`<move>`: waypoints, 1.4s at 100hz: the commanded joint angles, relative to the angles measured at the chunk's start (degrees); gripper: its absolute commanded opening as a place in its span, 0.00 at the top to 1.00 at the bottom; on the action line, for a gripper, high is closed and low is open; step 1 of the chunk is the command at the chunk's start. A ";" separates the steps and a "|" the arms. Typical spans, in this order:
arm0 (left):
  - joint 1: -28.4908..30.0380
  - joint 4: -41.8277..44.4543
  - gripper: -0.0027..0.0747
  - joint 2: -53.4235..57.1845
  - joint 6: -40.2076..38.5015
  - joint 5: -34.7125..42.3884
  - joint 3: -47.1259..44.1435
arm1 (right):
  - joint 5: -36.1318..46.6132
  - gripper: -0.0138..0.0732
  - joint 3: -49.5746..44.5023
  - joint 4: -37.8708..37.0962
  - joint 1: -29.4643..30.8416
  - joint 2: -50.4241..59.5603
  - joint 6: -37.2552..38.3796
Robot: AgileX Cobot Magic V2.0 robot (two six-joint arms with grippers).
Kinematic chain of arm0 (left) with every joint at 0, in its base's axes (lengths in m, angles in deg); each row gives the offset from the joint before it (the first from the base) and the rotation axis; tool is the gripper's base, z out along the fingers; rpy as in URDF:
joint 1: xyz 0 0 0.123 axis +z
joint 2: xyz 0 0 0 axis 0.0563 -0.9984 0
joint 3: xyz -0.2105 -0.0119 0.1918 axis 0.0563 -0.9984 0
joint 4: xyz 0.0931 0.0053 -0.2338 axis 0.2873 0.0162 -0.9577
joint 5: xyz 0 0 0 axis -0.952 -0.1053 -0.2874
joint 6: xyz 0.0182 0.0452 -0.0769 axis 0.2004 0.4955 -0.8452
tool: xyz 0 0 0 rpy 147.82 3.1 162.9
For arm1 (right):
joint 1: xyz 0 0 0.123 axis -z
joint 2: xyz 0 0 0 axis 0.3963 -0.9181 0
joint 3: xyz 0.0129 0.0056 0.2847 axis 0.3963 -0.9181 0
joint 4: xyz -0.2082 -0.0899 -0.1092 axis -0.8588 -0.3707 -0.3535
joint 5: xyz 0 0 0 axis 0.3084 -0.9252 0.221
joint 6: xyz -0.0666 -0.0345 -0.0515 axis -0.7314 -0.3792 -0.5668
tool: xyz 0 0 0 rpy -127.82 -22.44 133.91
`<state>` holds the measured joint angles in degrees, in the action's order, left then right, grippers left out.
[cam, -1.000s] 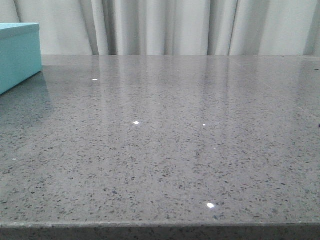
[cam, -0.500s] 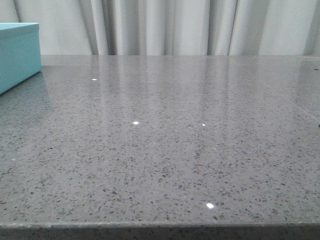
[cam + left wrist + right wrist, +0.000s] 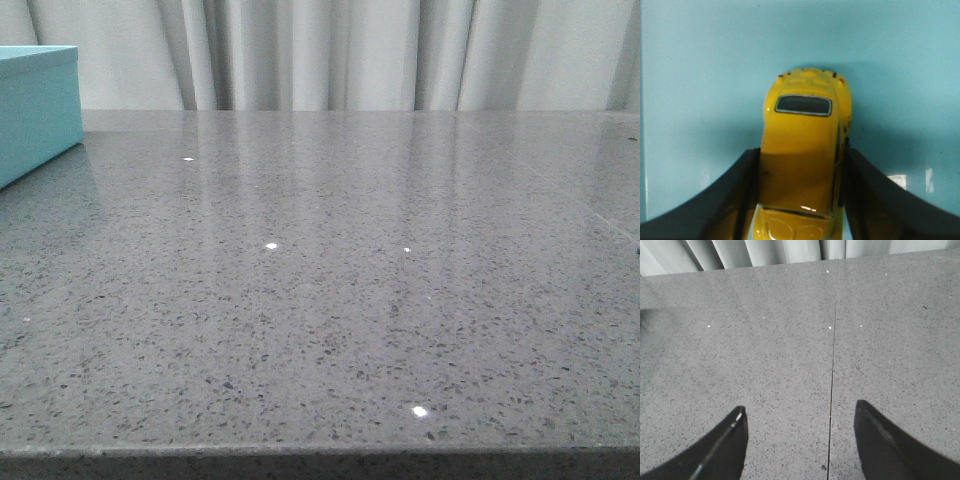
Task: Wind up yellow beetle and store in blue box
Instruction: 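Lower the beetle into the blue box and open the left gripper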
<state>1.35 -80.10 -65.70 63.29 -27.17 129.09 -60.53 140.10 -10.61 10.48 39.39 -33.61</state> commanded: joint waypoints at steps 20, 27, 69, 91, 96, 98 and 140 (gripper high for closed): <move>0.14 0.18 0.50 2.98 -0.82 2.30 1.45 | 4.04 0.30 1.22 -0.03 0.10 0.40 -0.49; 0.14 0.18 0.45 2.98 -0.82 2.14 1.45 | 3.99 0.30 1.22 -0.03 0.10 0.40 -0.49; 0.14 0.18 0.43 9.24 -0.82 4.79 1.92 | 6.53 0.30 0.33 -0.08 0.10 2.16 -3.34; 0.14 -1.75 0.48 20.37 -0.82 9.39 -1.08 | 10.25 0.39 -3.67 -0.92 0.10 7.25 -3.84; 0.14 -2.20 0.52 23.01 -0.68 9.87 -2.38 | 10.98 0.47 -4.86 -1.16 0.10 8.44 -3.84; 0.14 -2.37 0.54 24.17 -0.39 10.33 -3.11 | 11.24 0.50 -5.38 -1.21 0.10 8.94 -3.84; 0.14 -5.71 0.99 46.29 0.00 19.32 -25.30 | 11.88 0.92 -12.52 -1.61 0.10 14.95 -3.84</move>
<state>1.35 -85.01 -23.42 63.29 -12.80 106.17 -53.87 126.93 -11.46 10.48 53.36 -36.66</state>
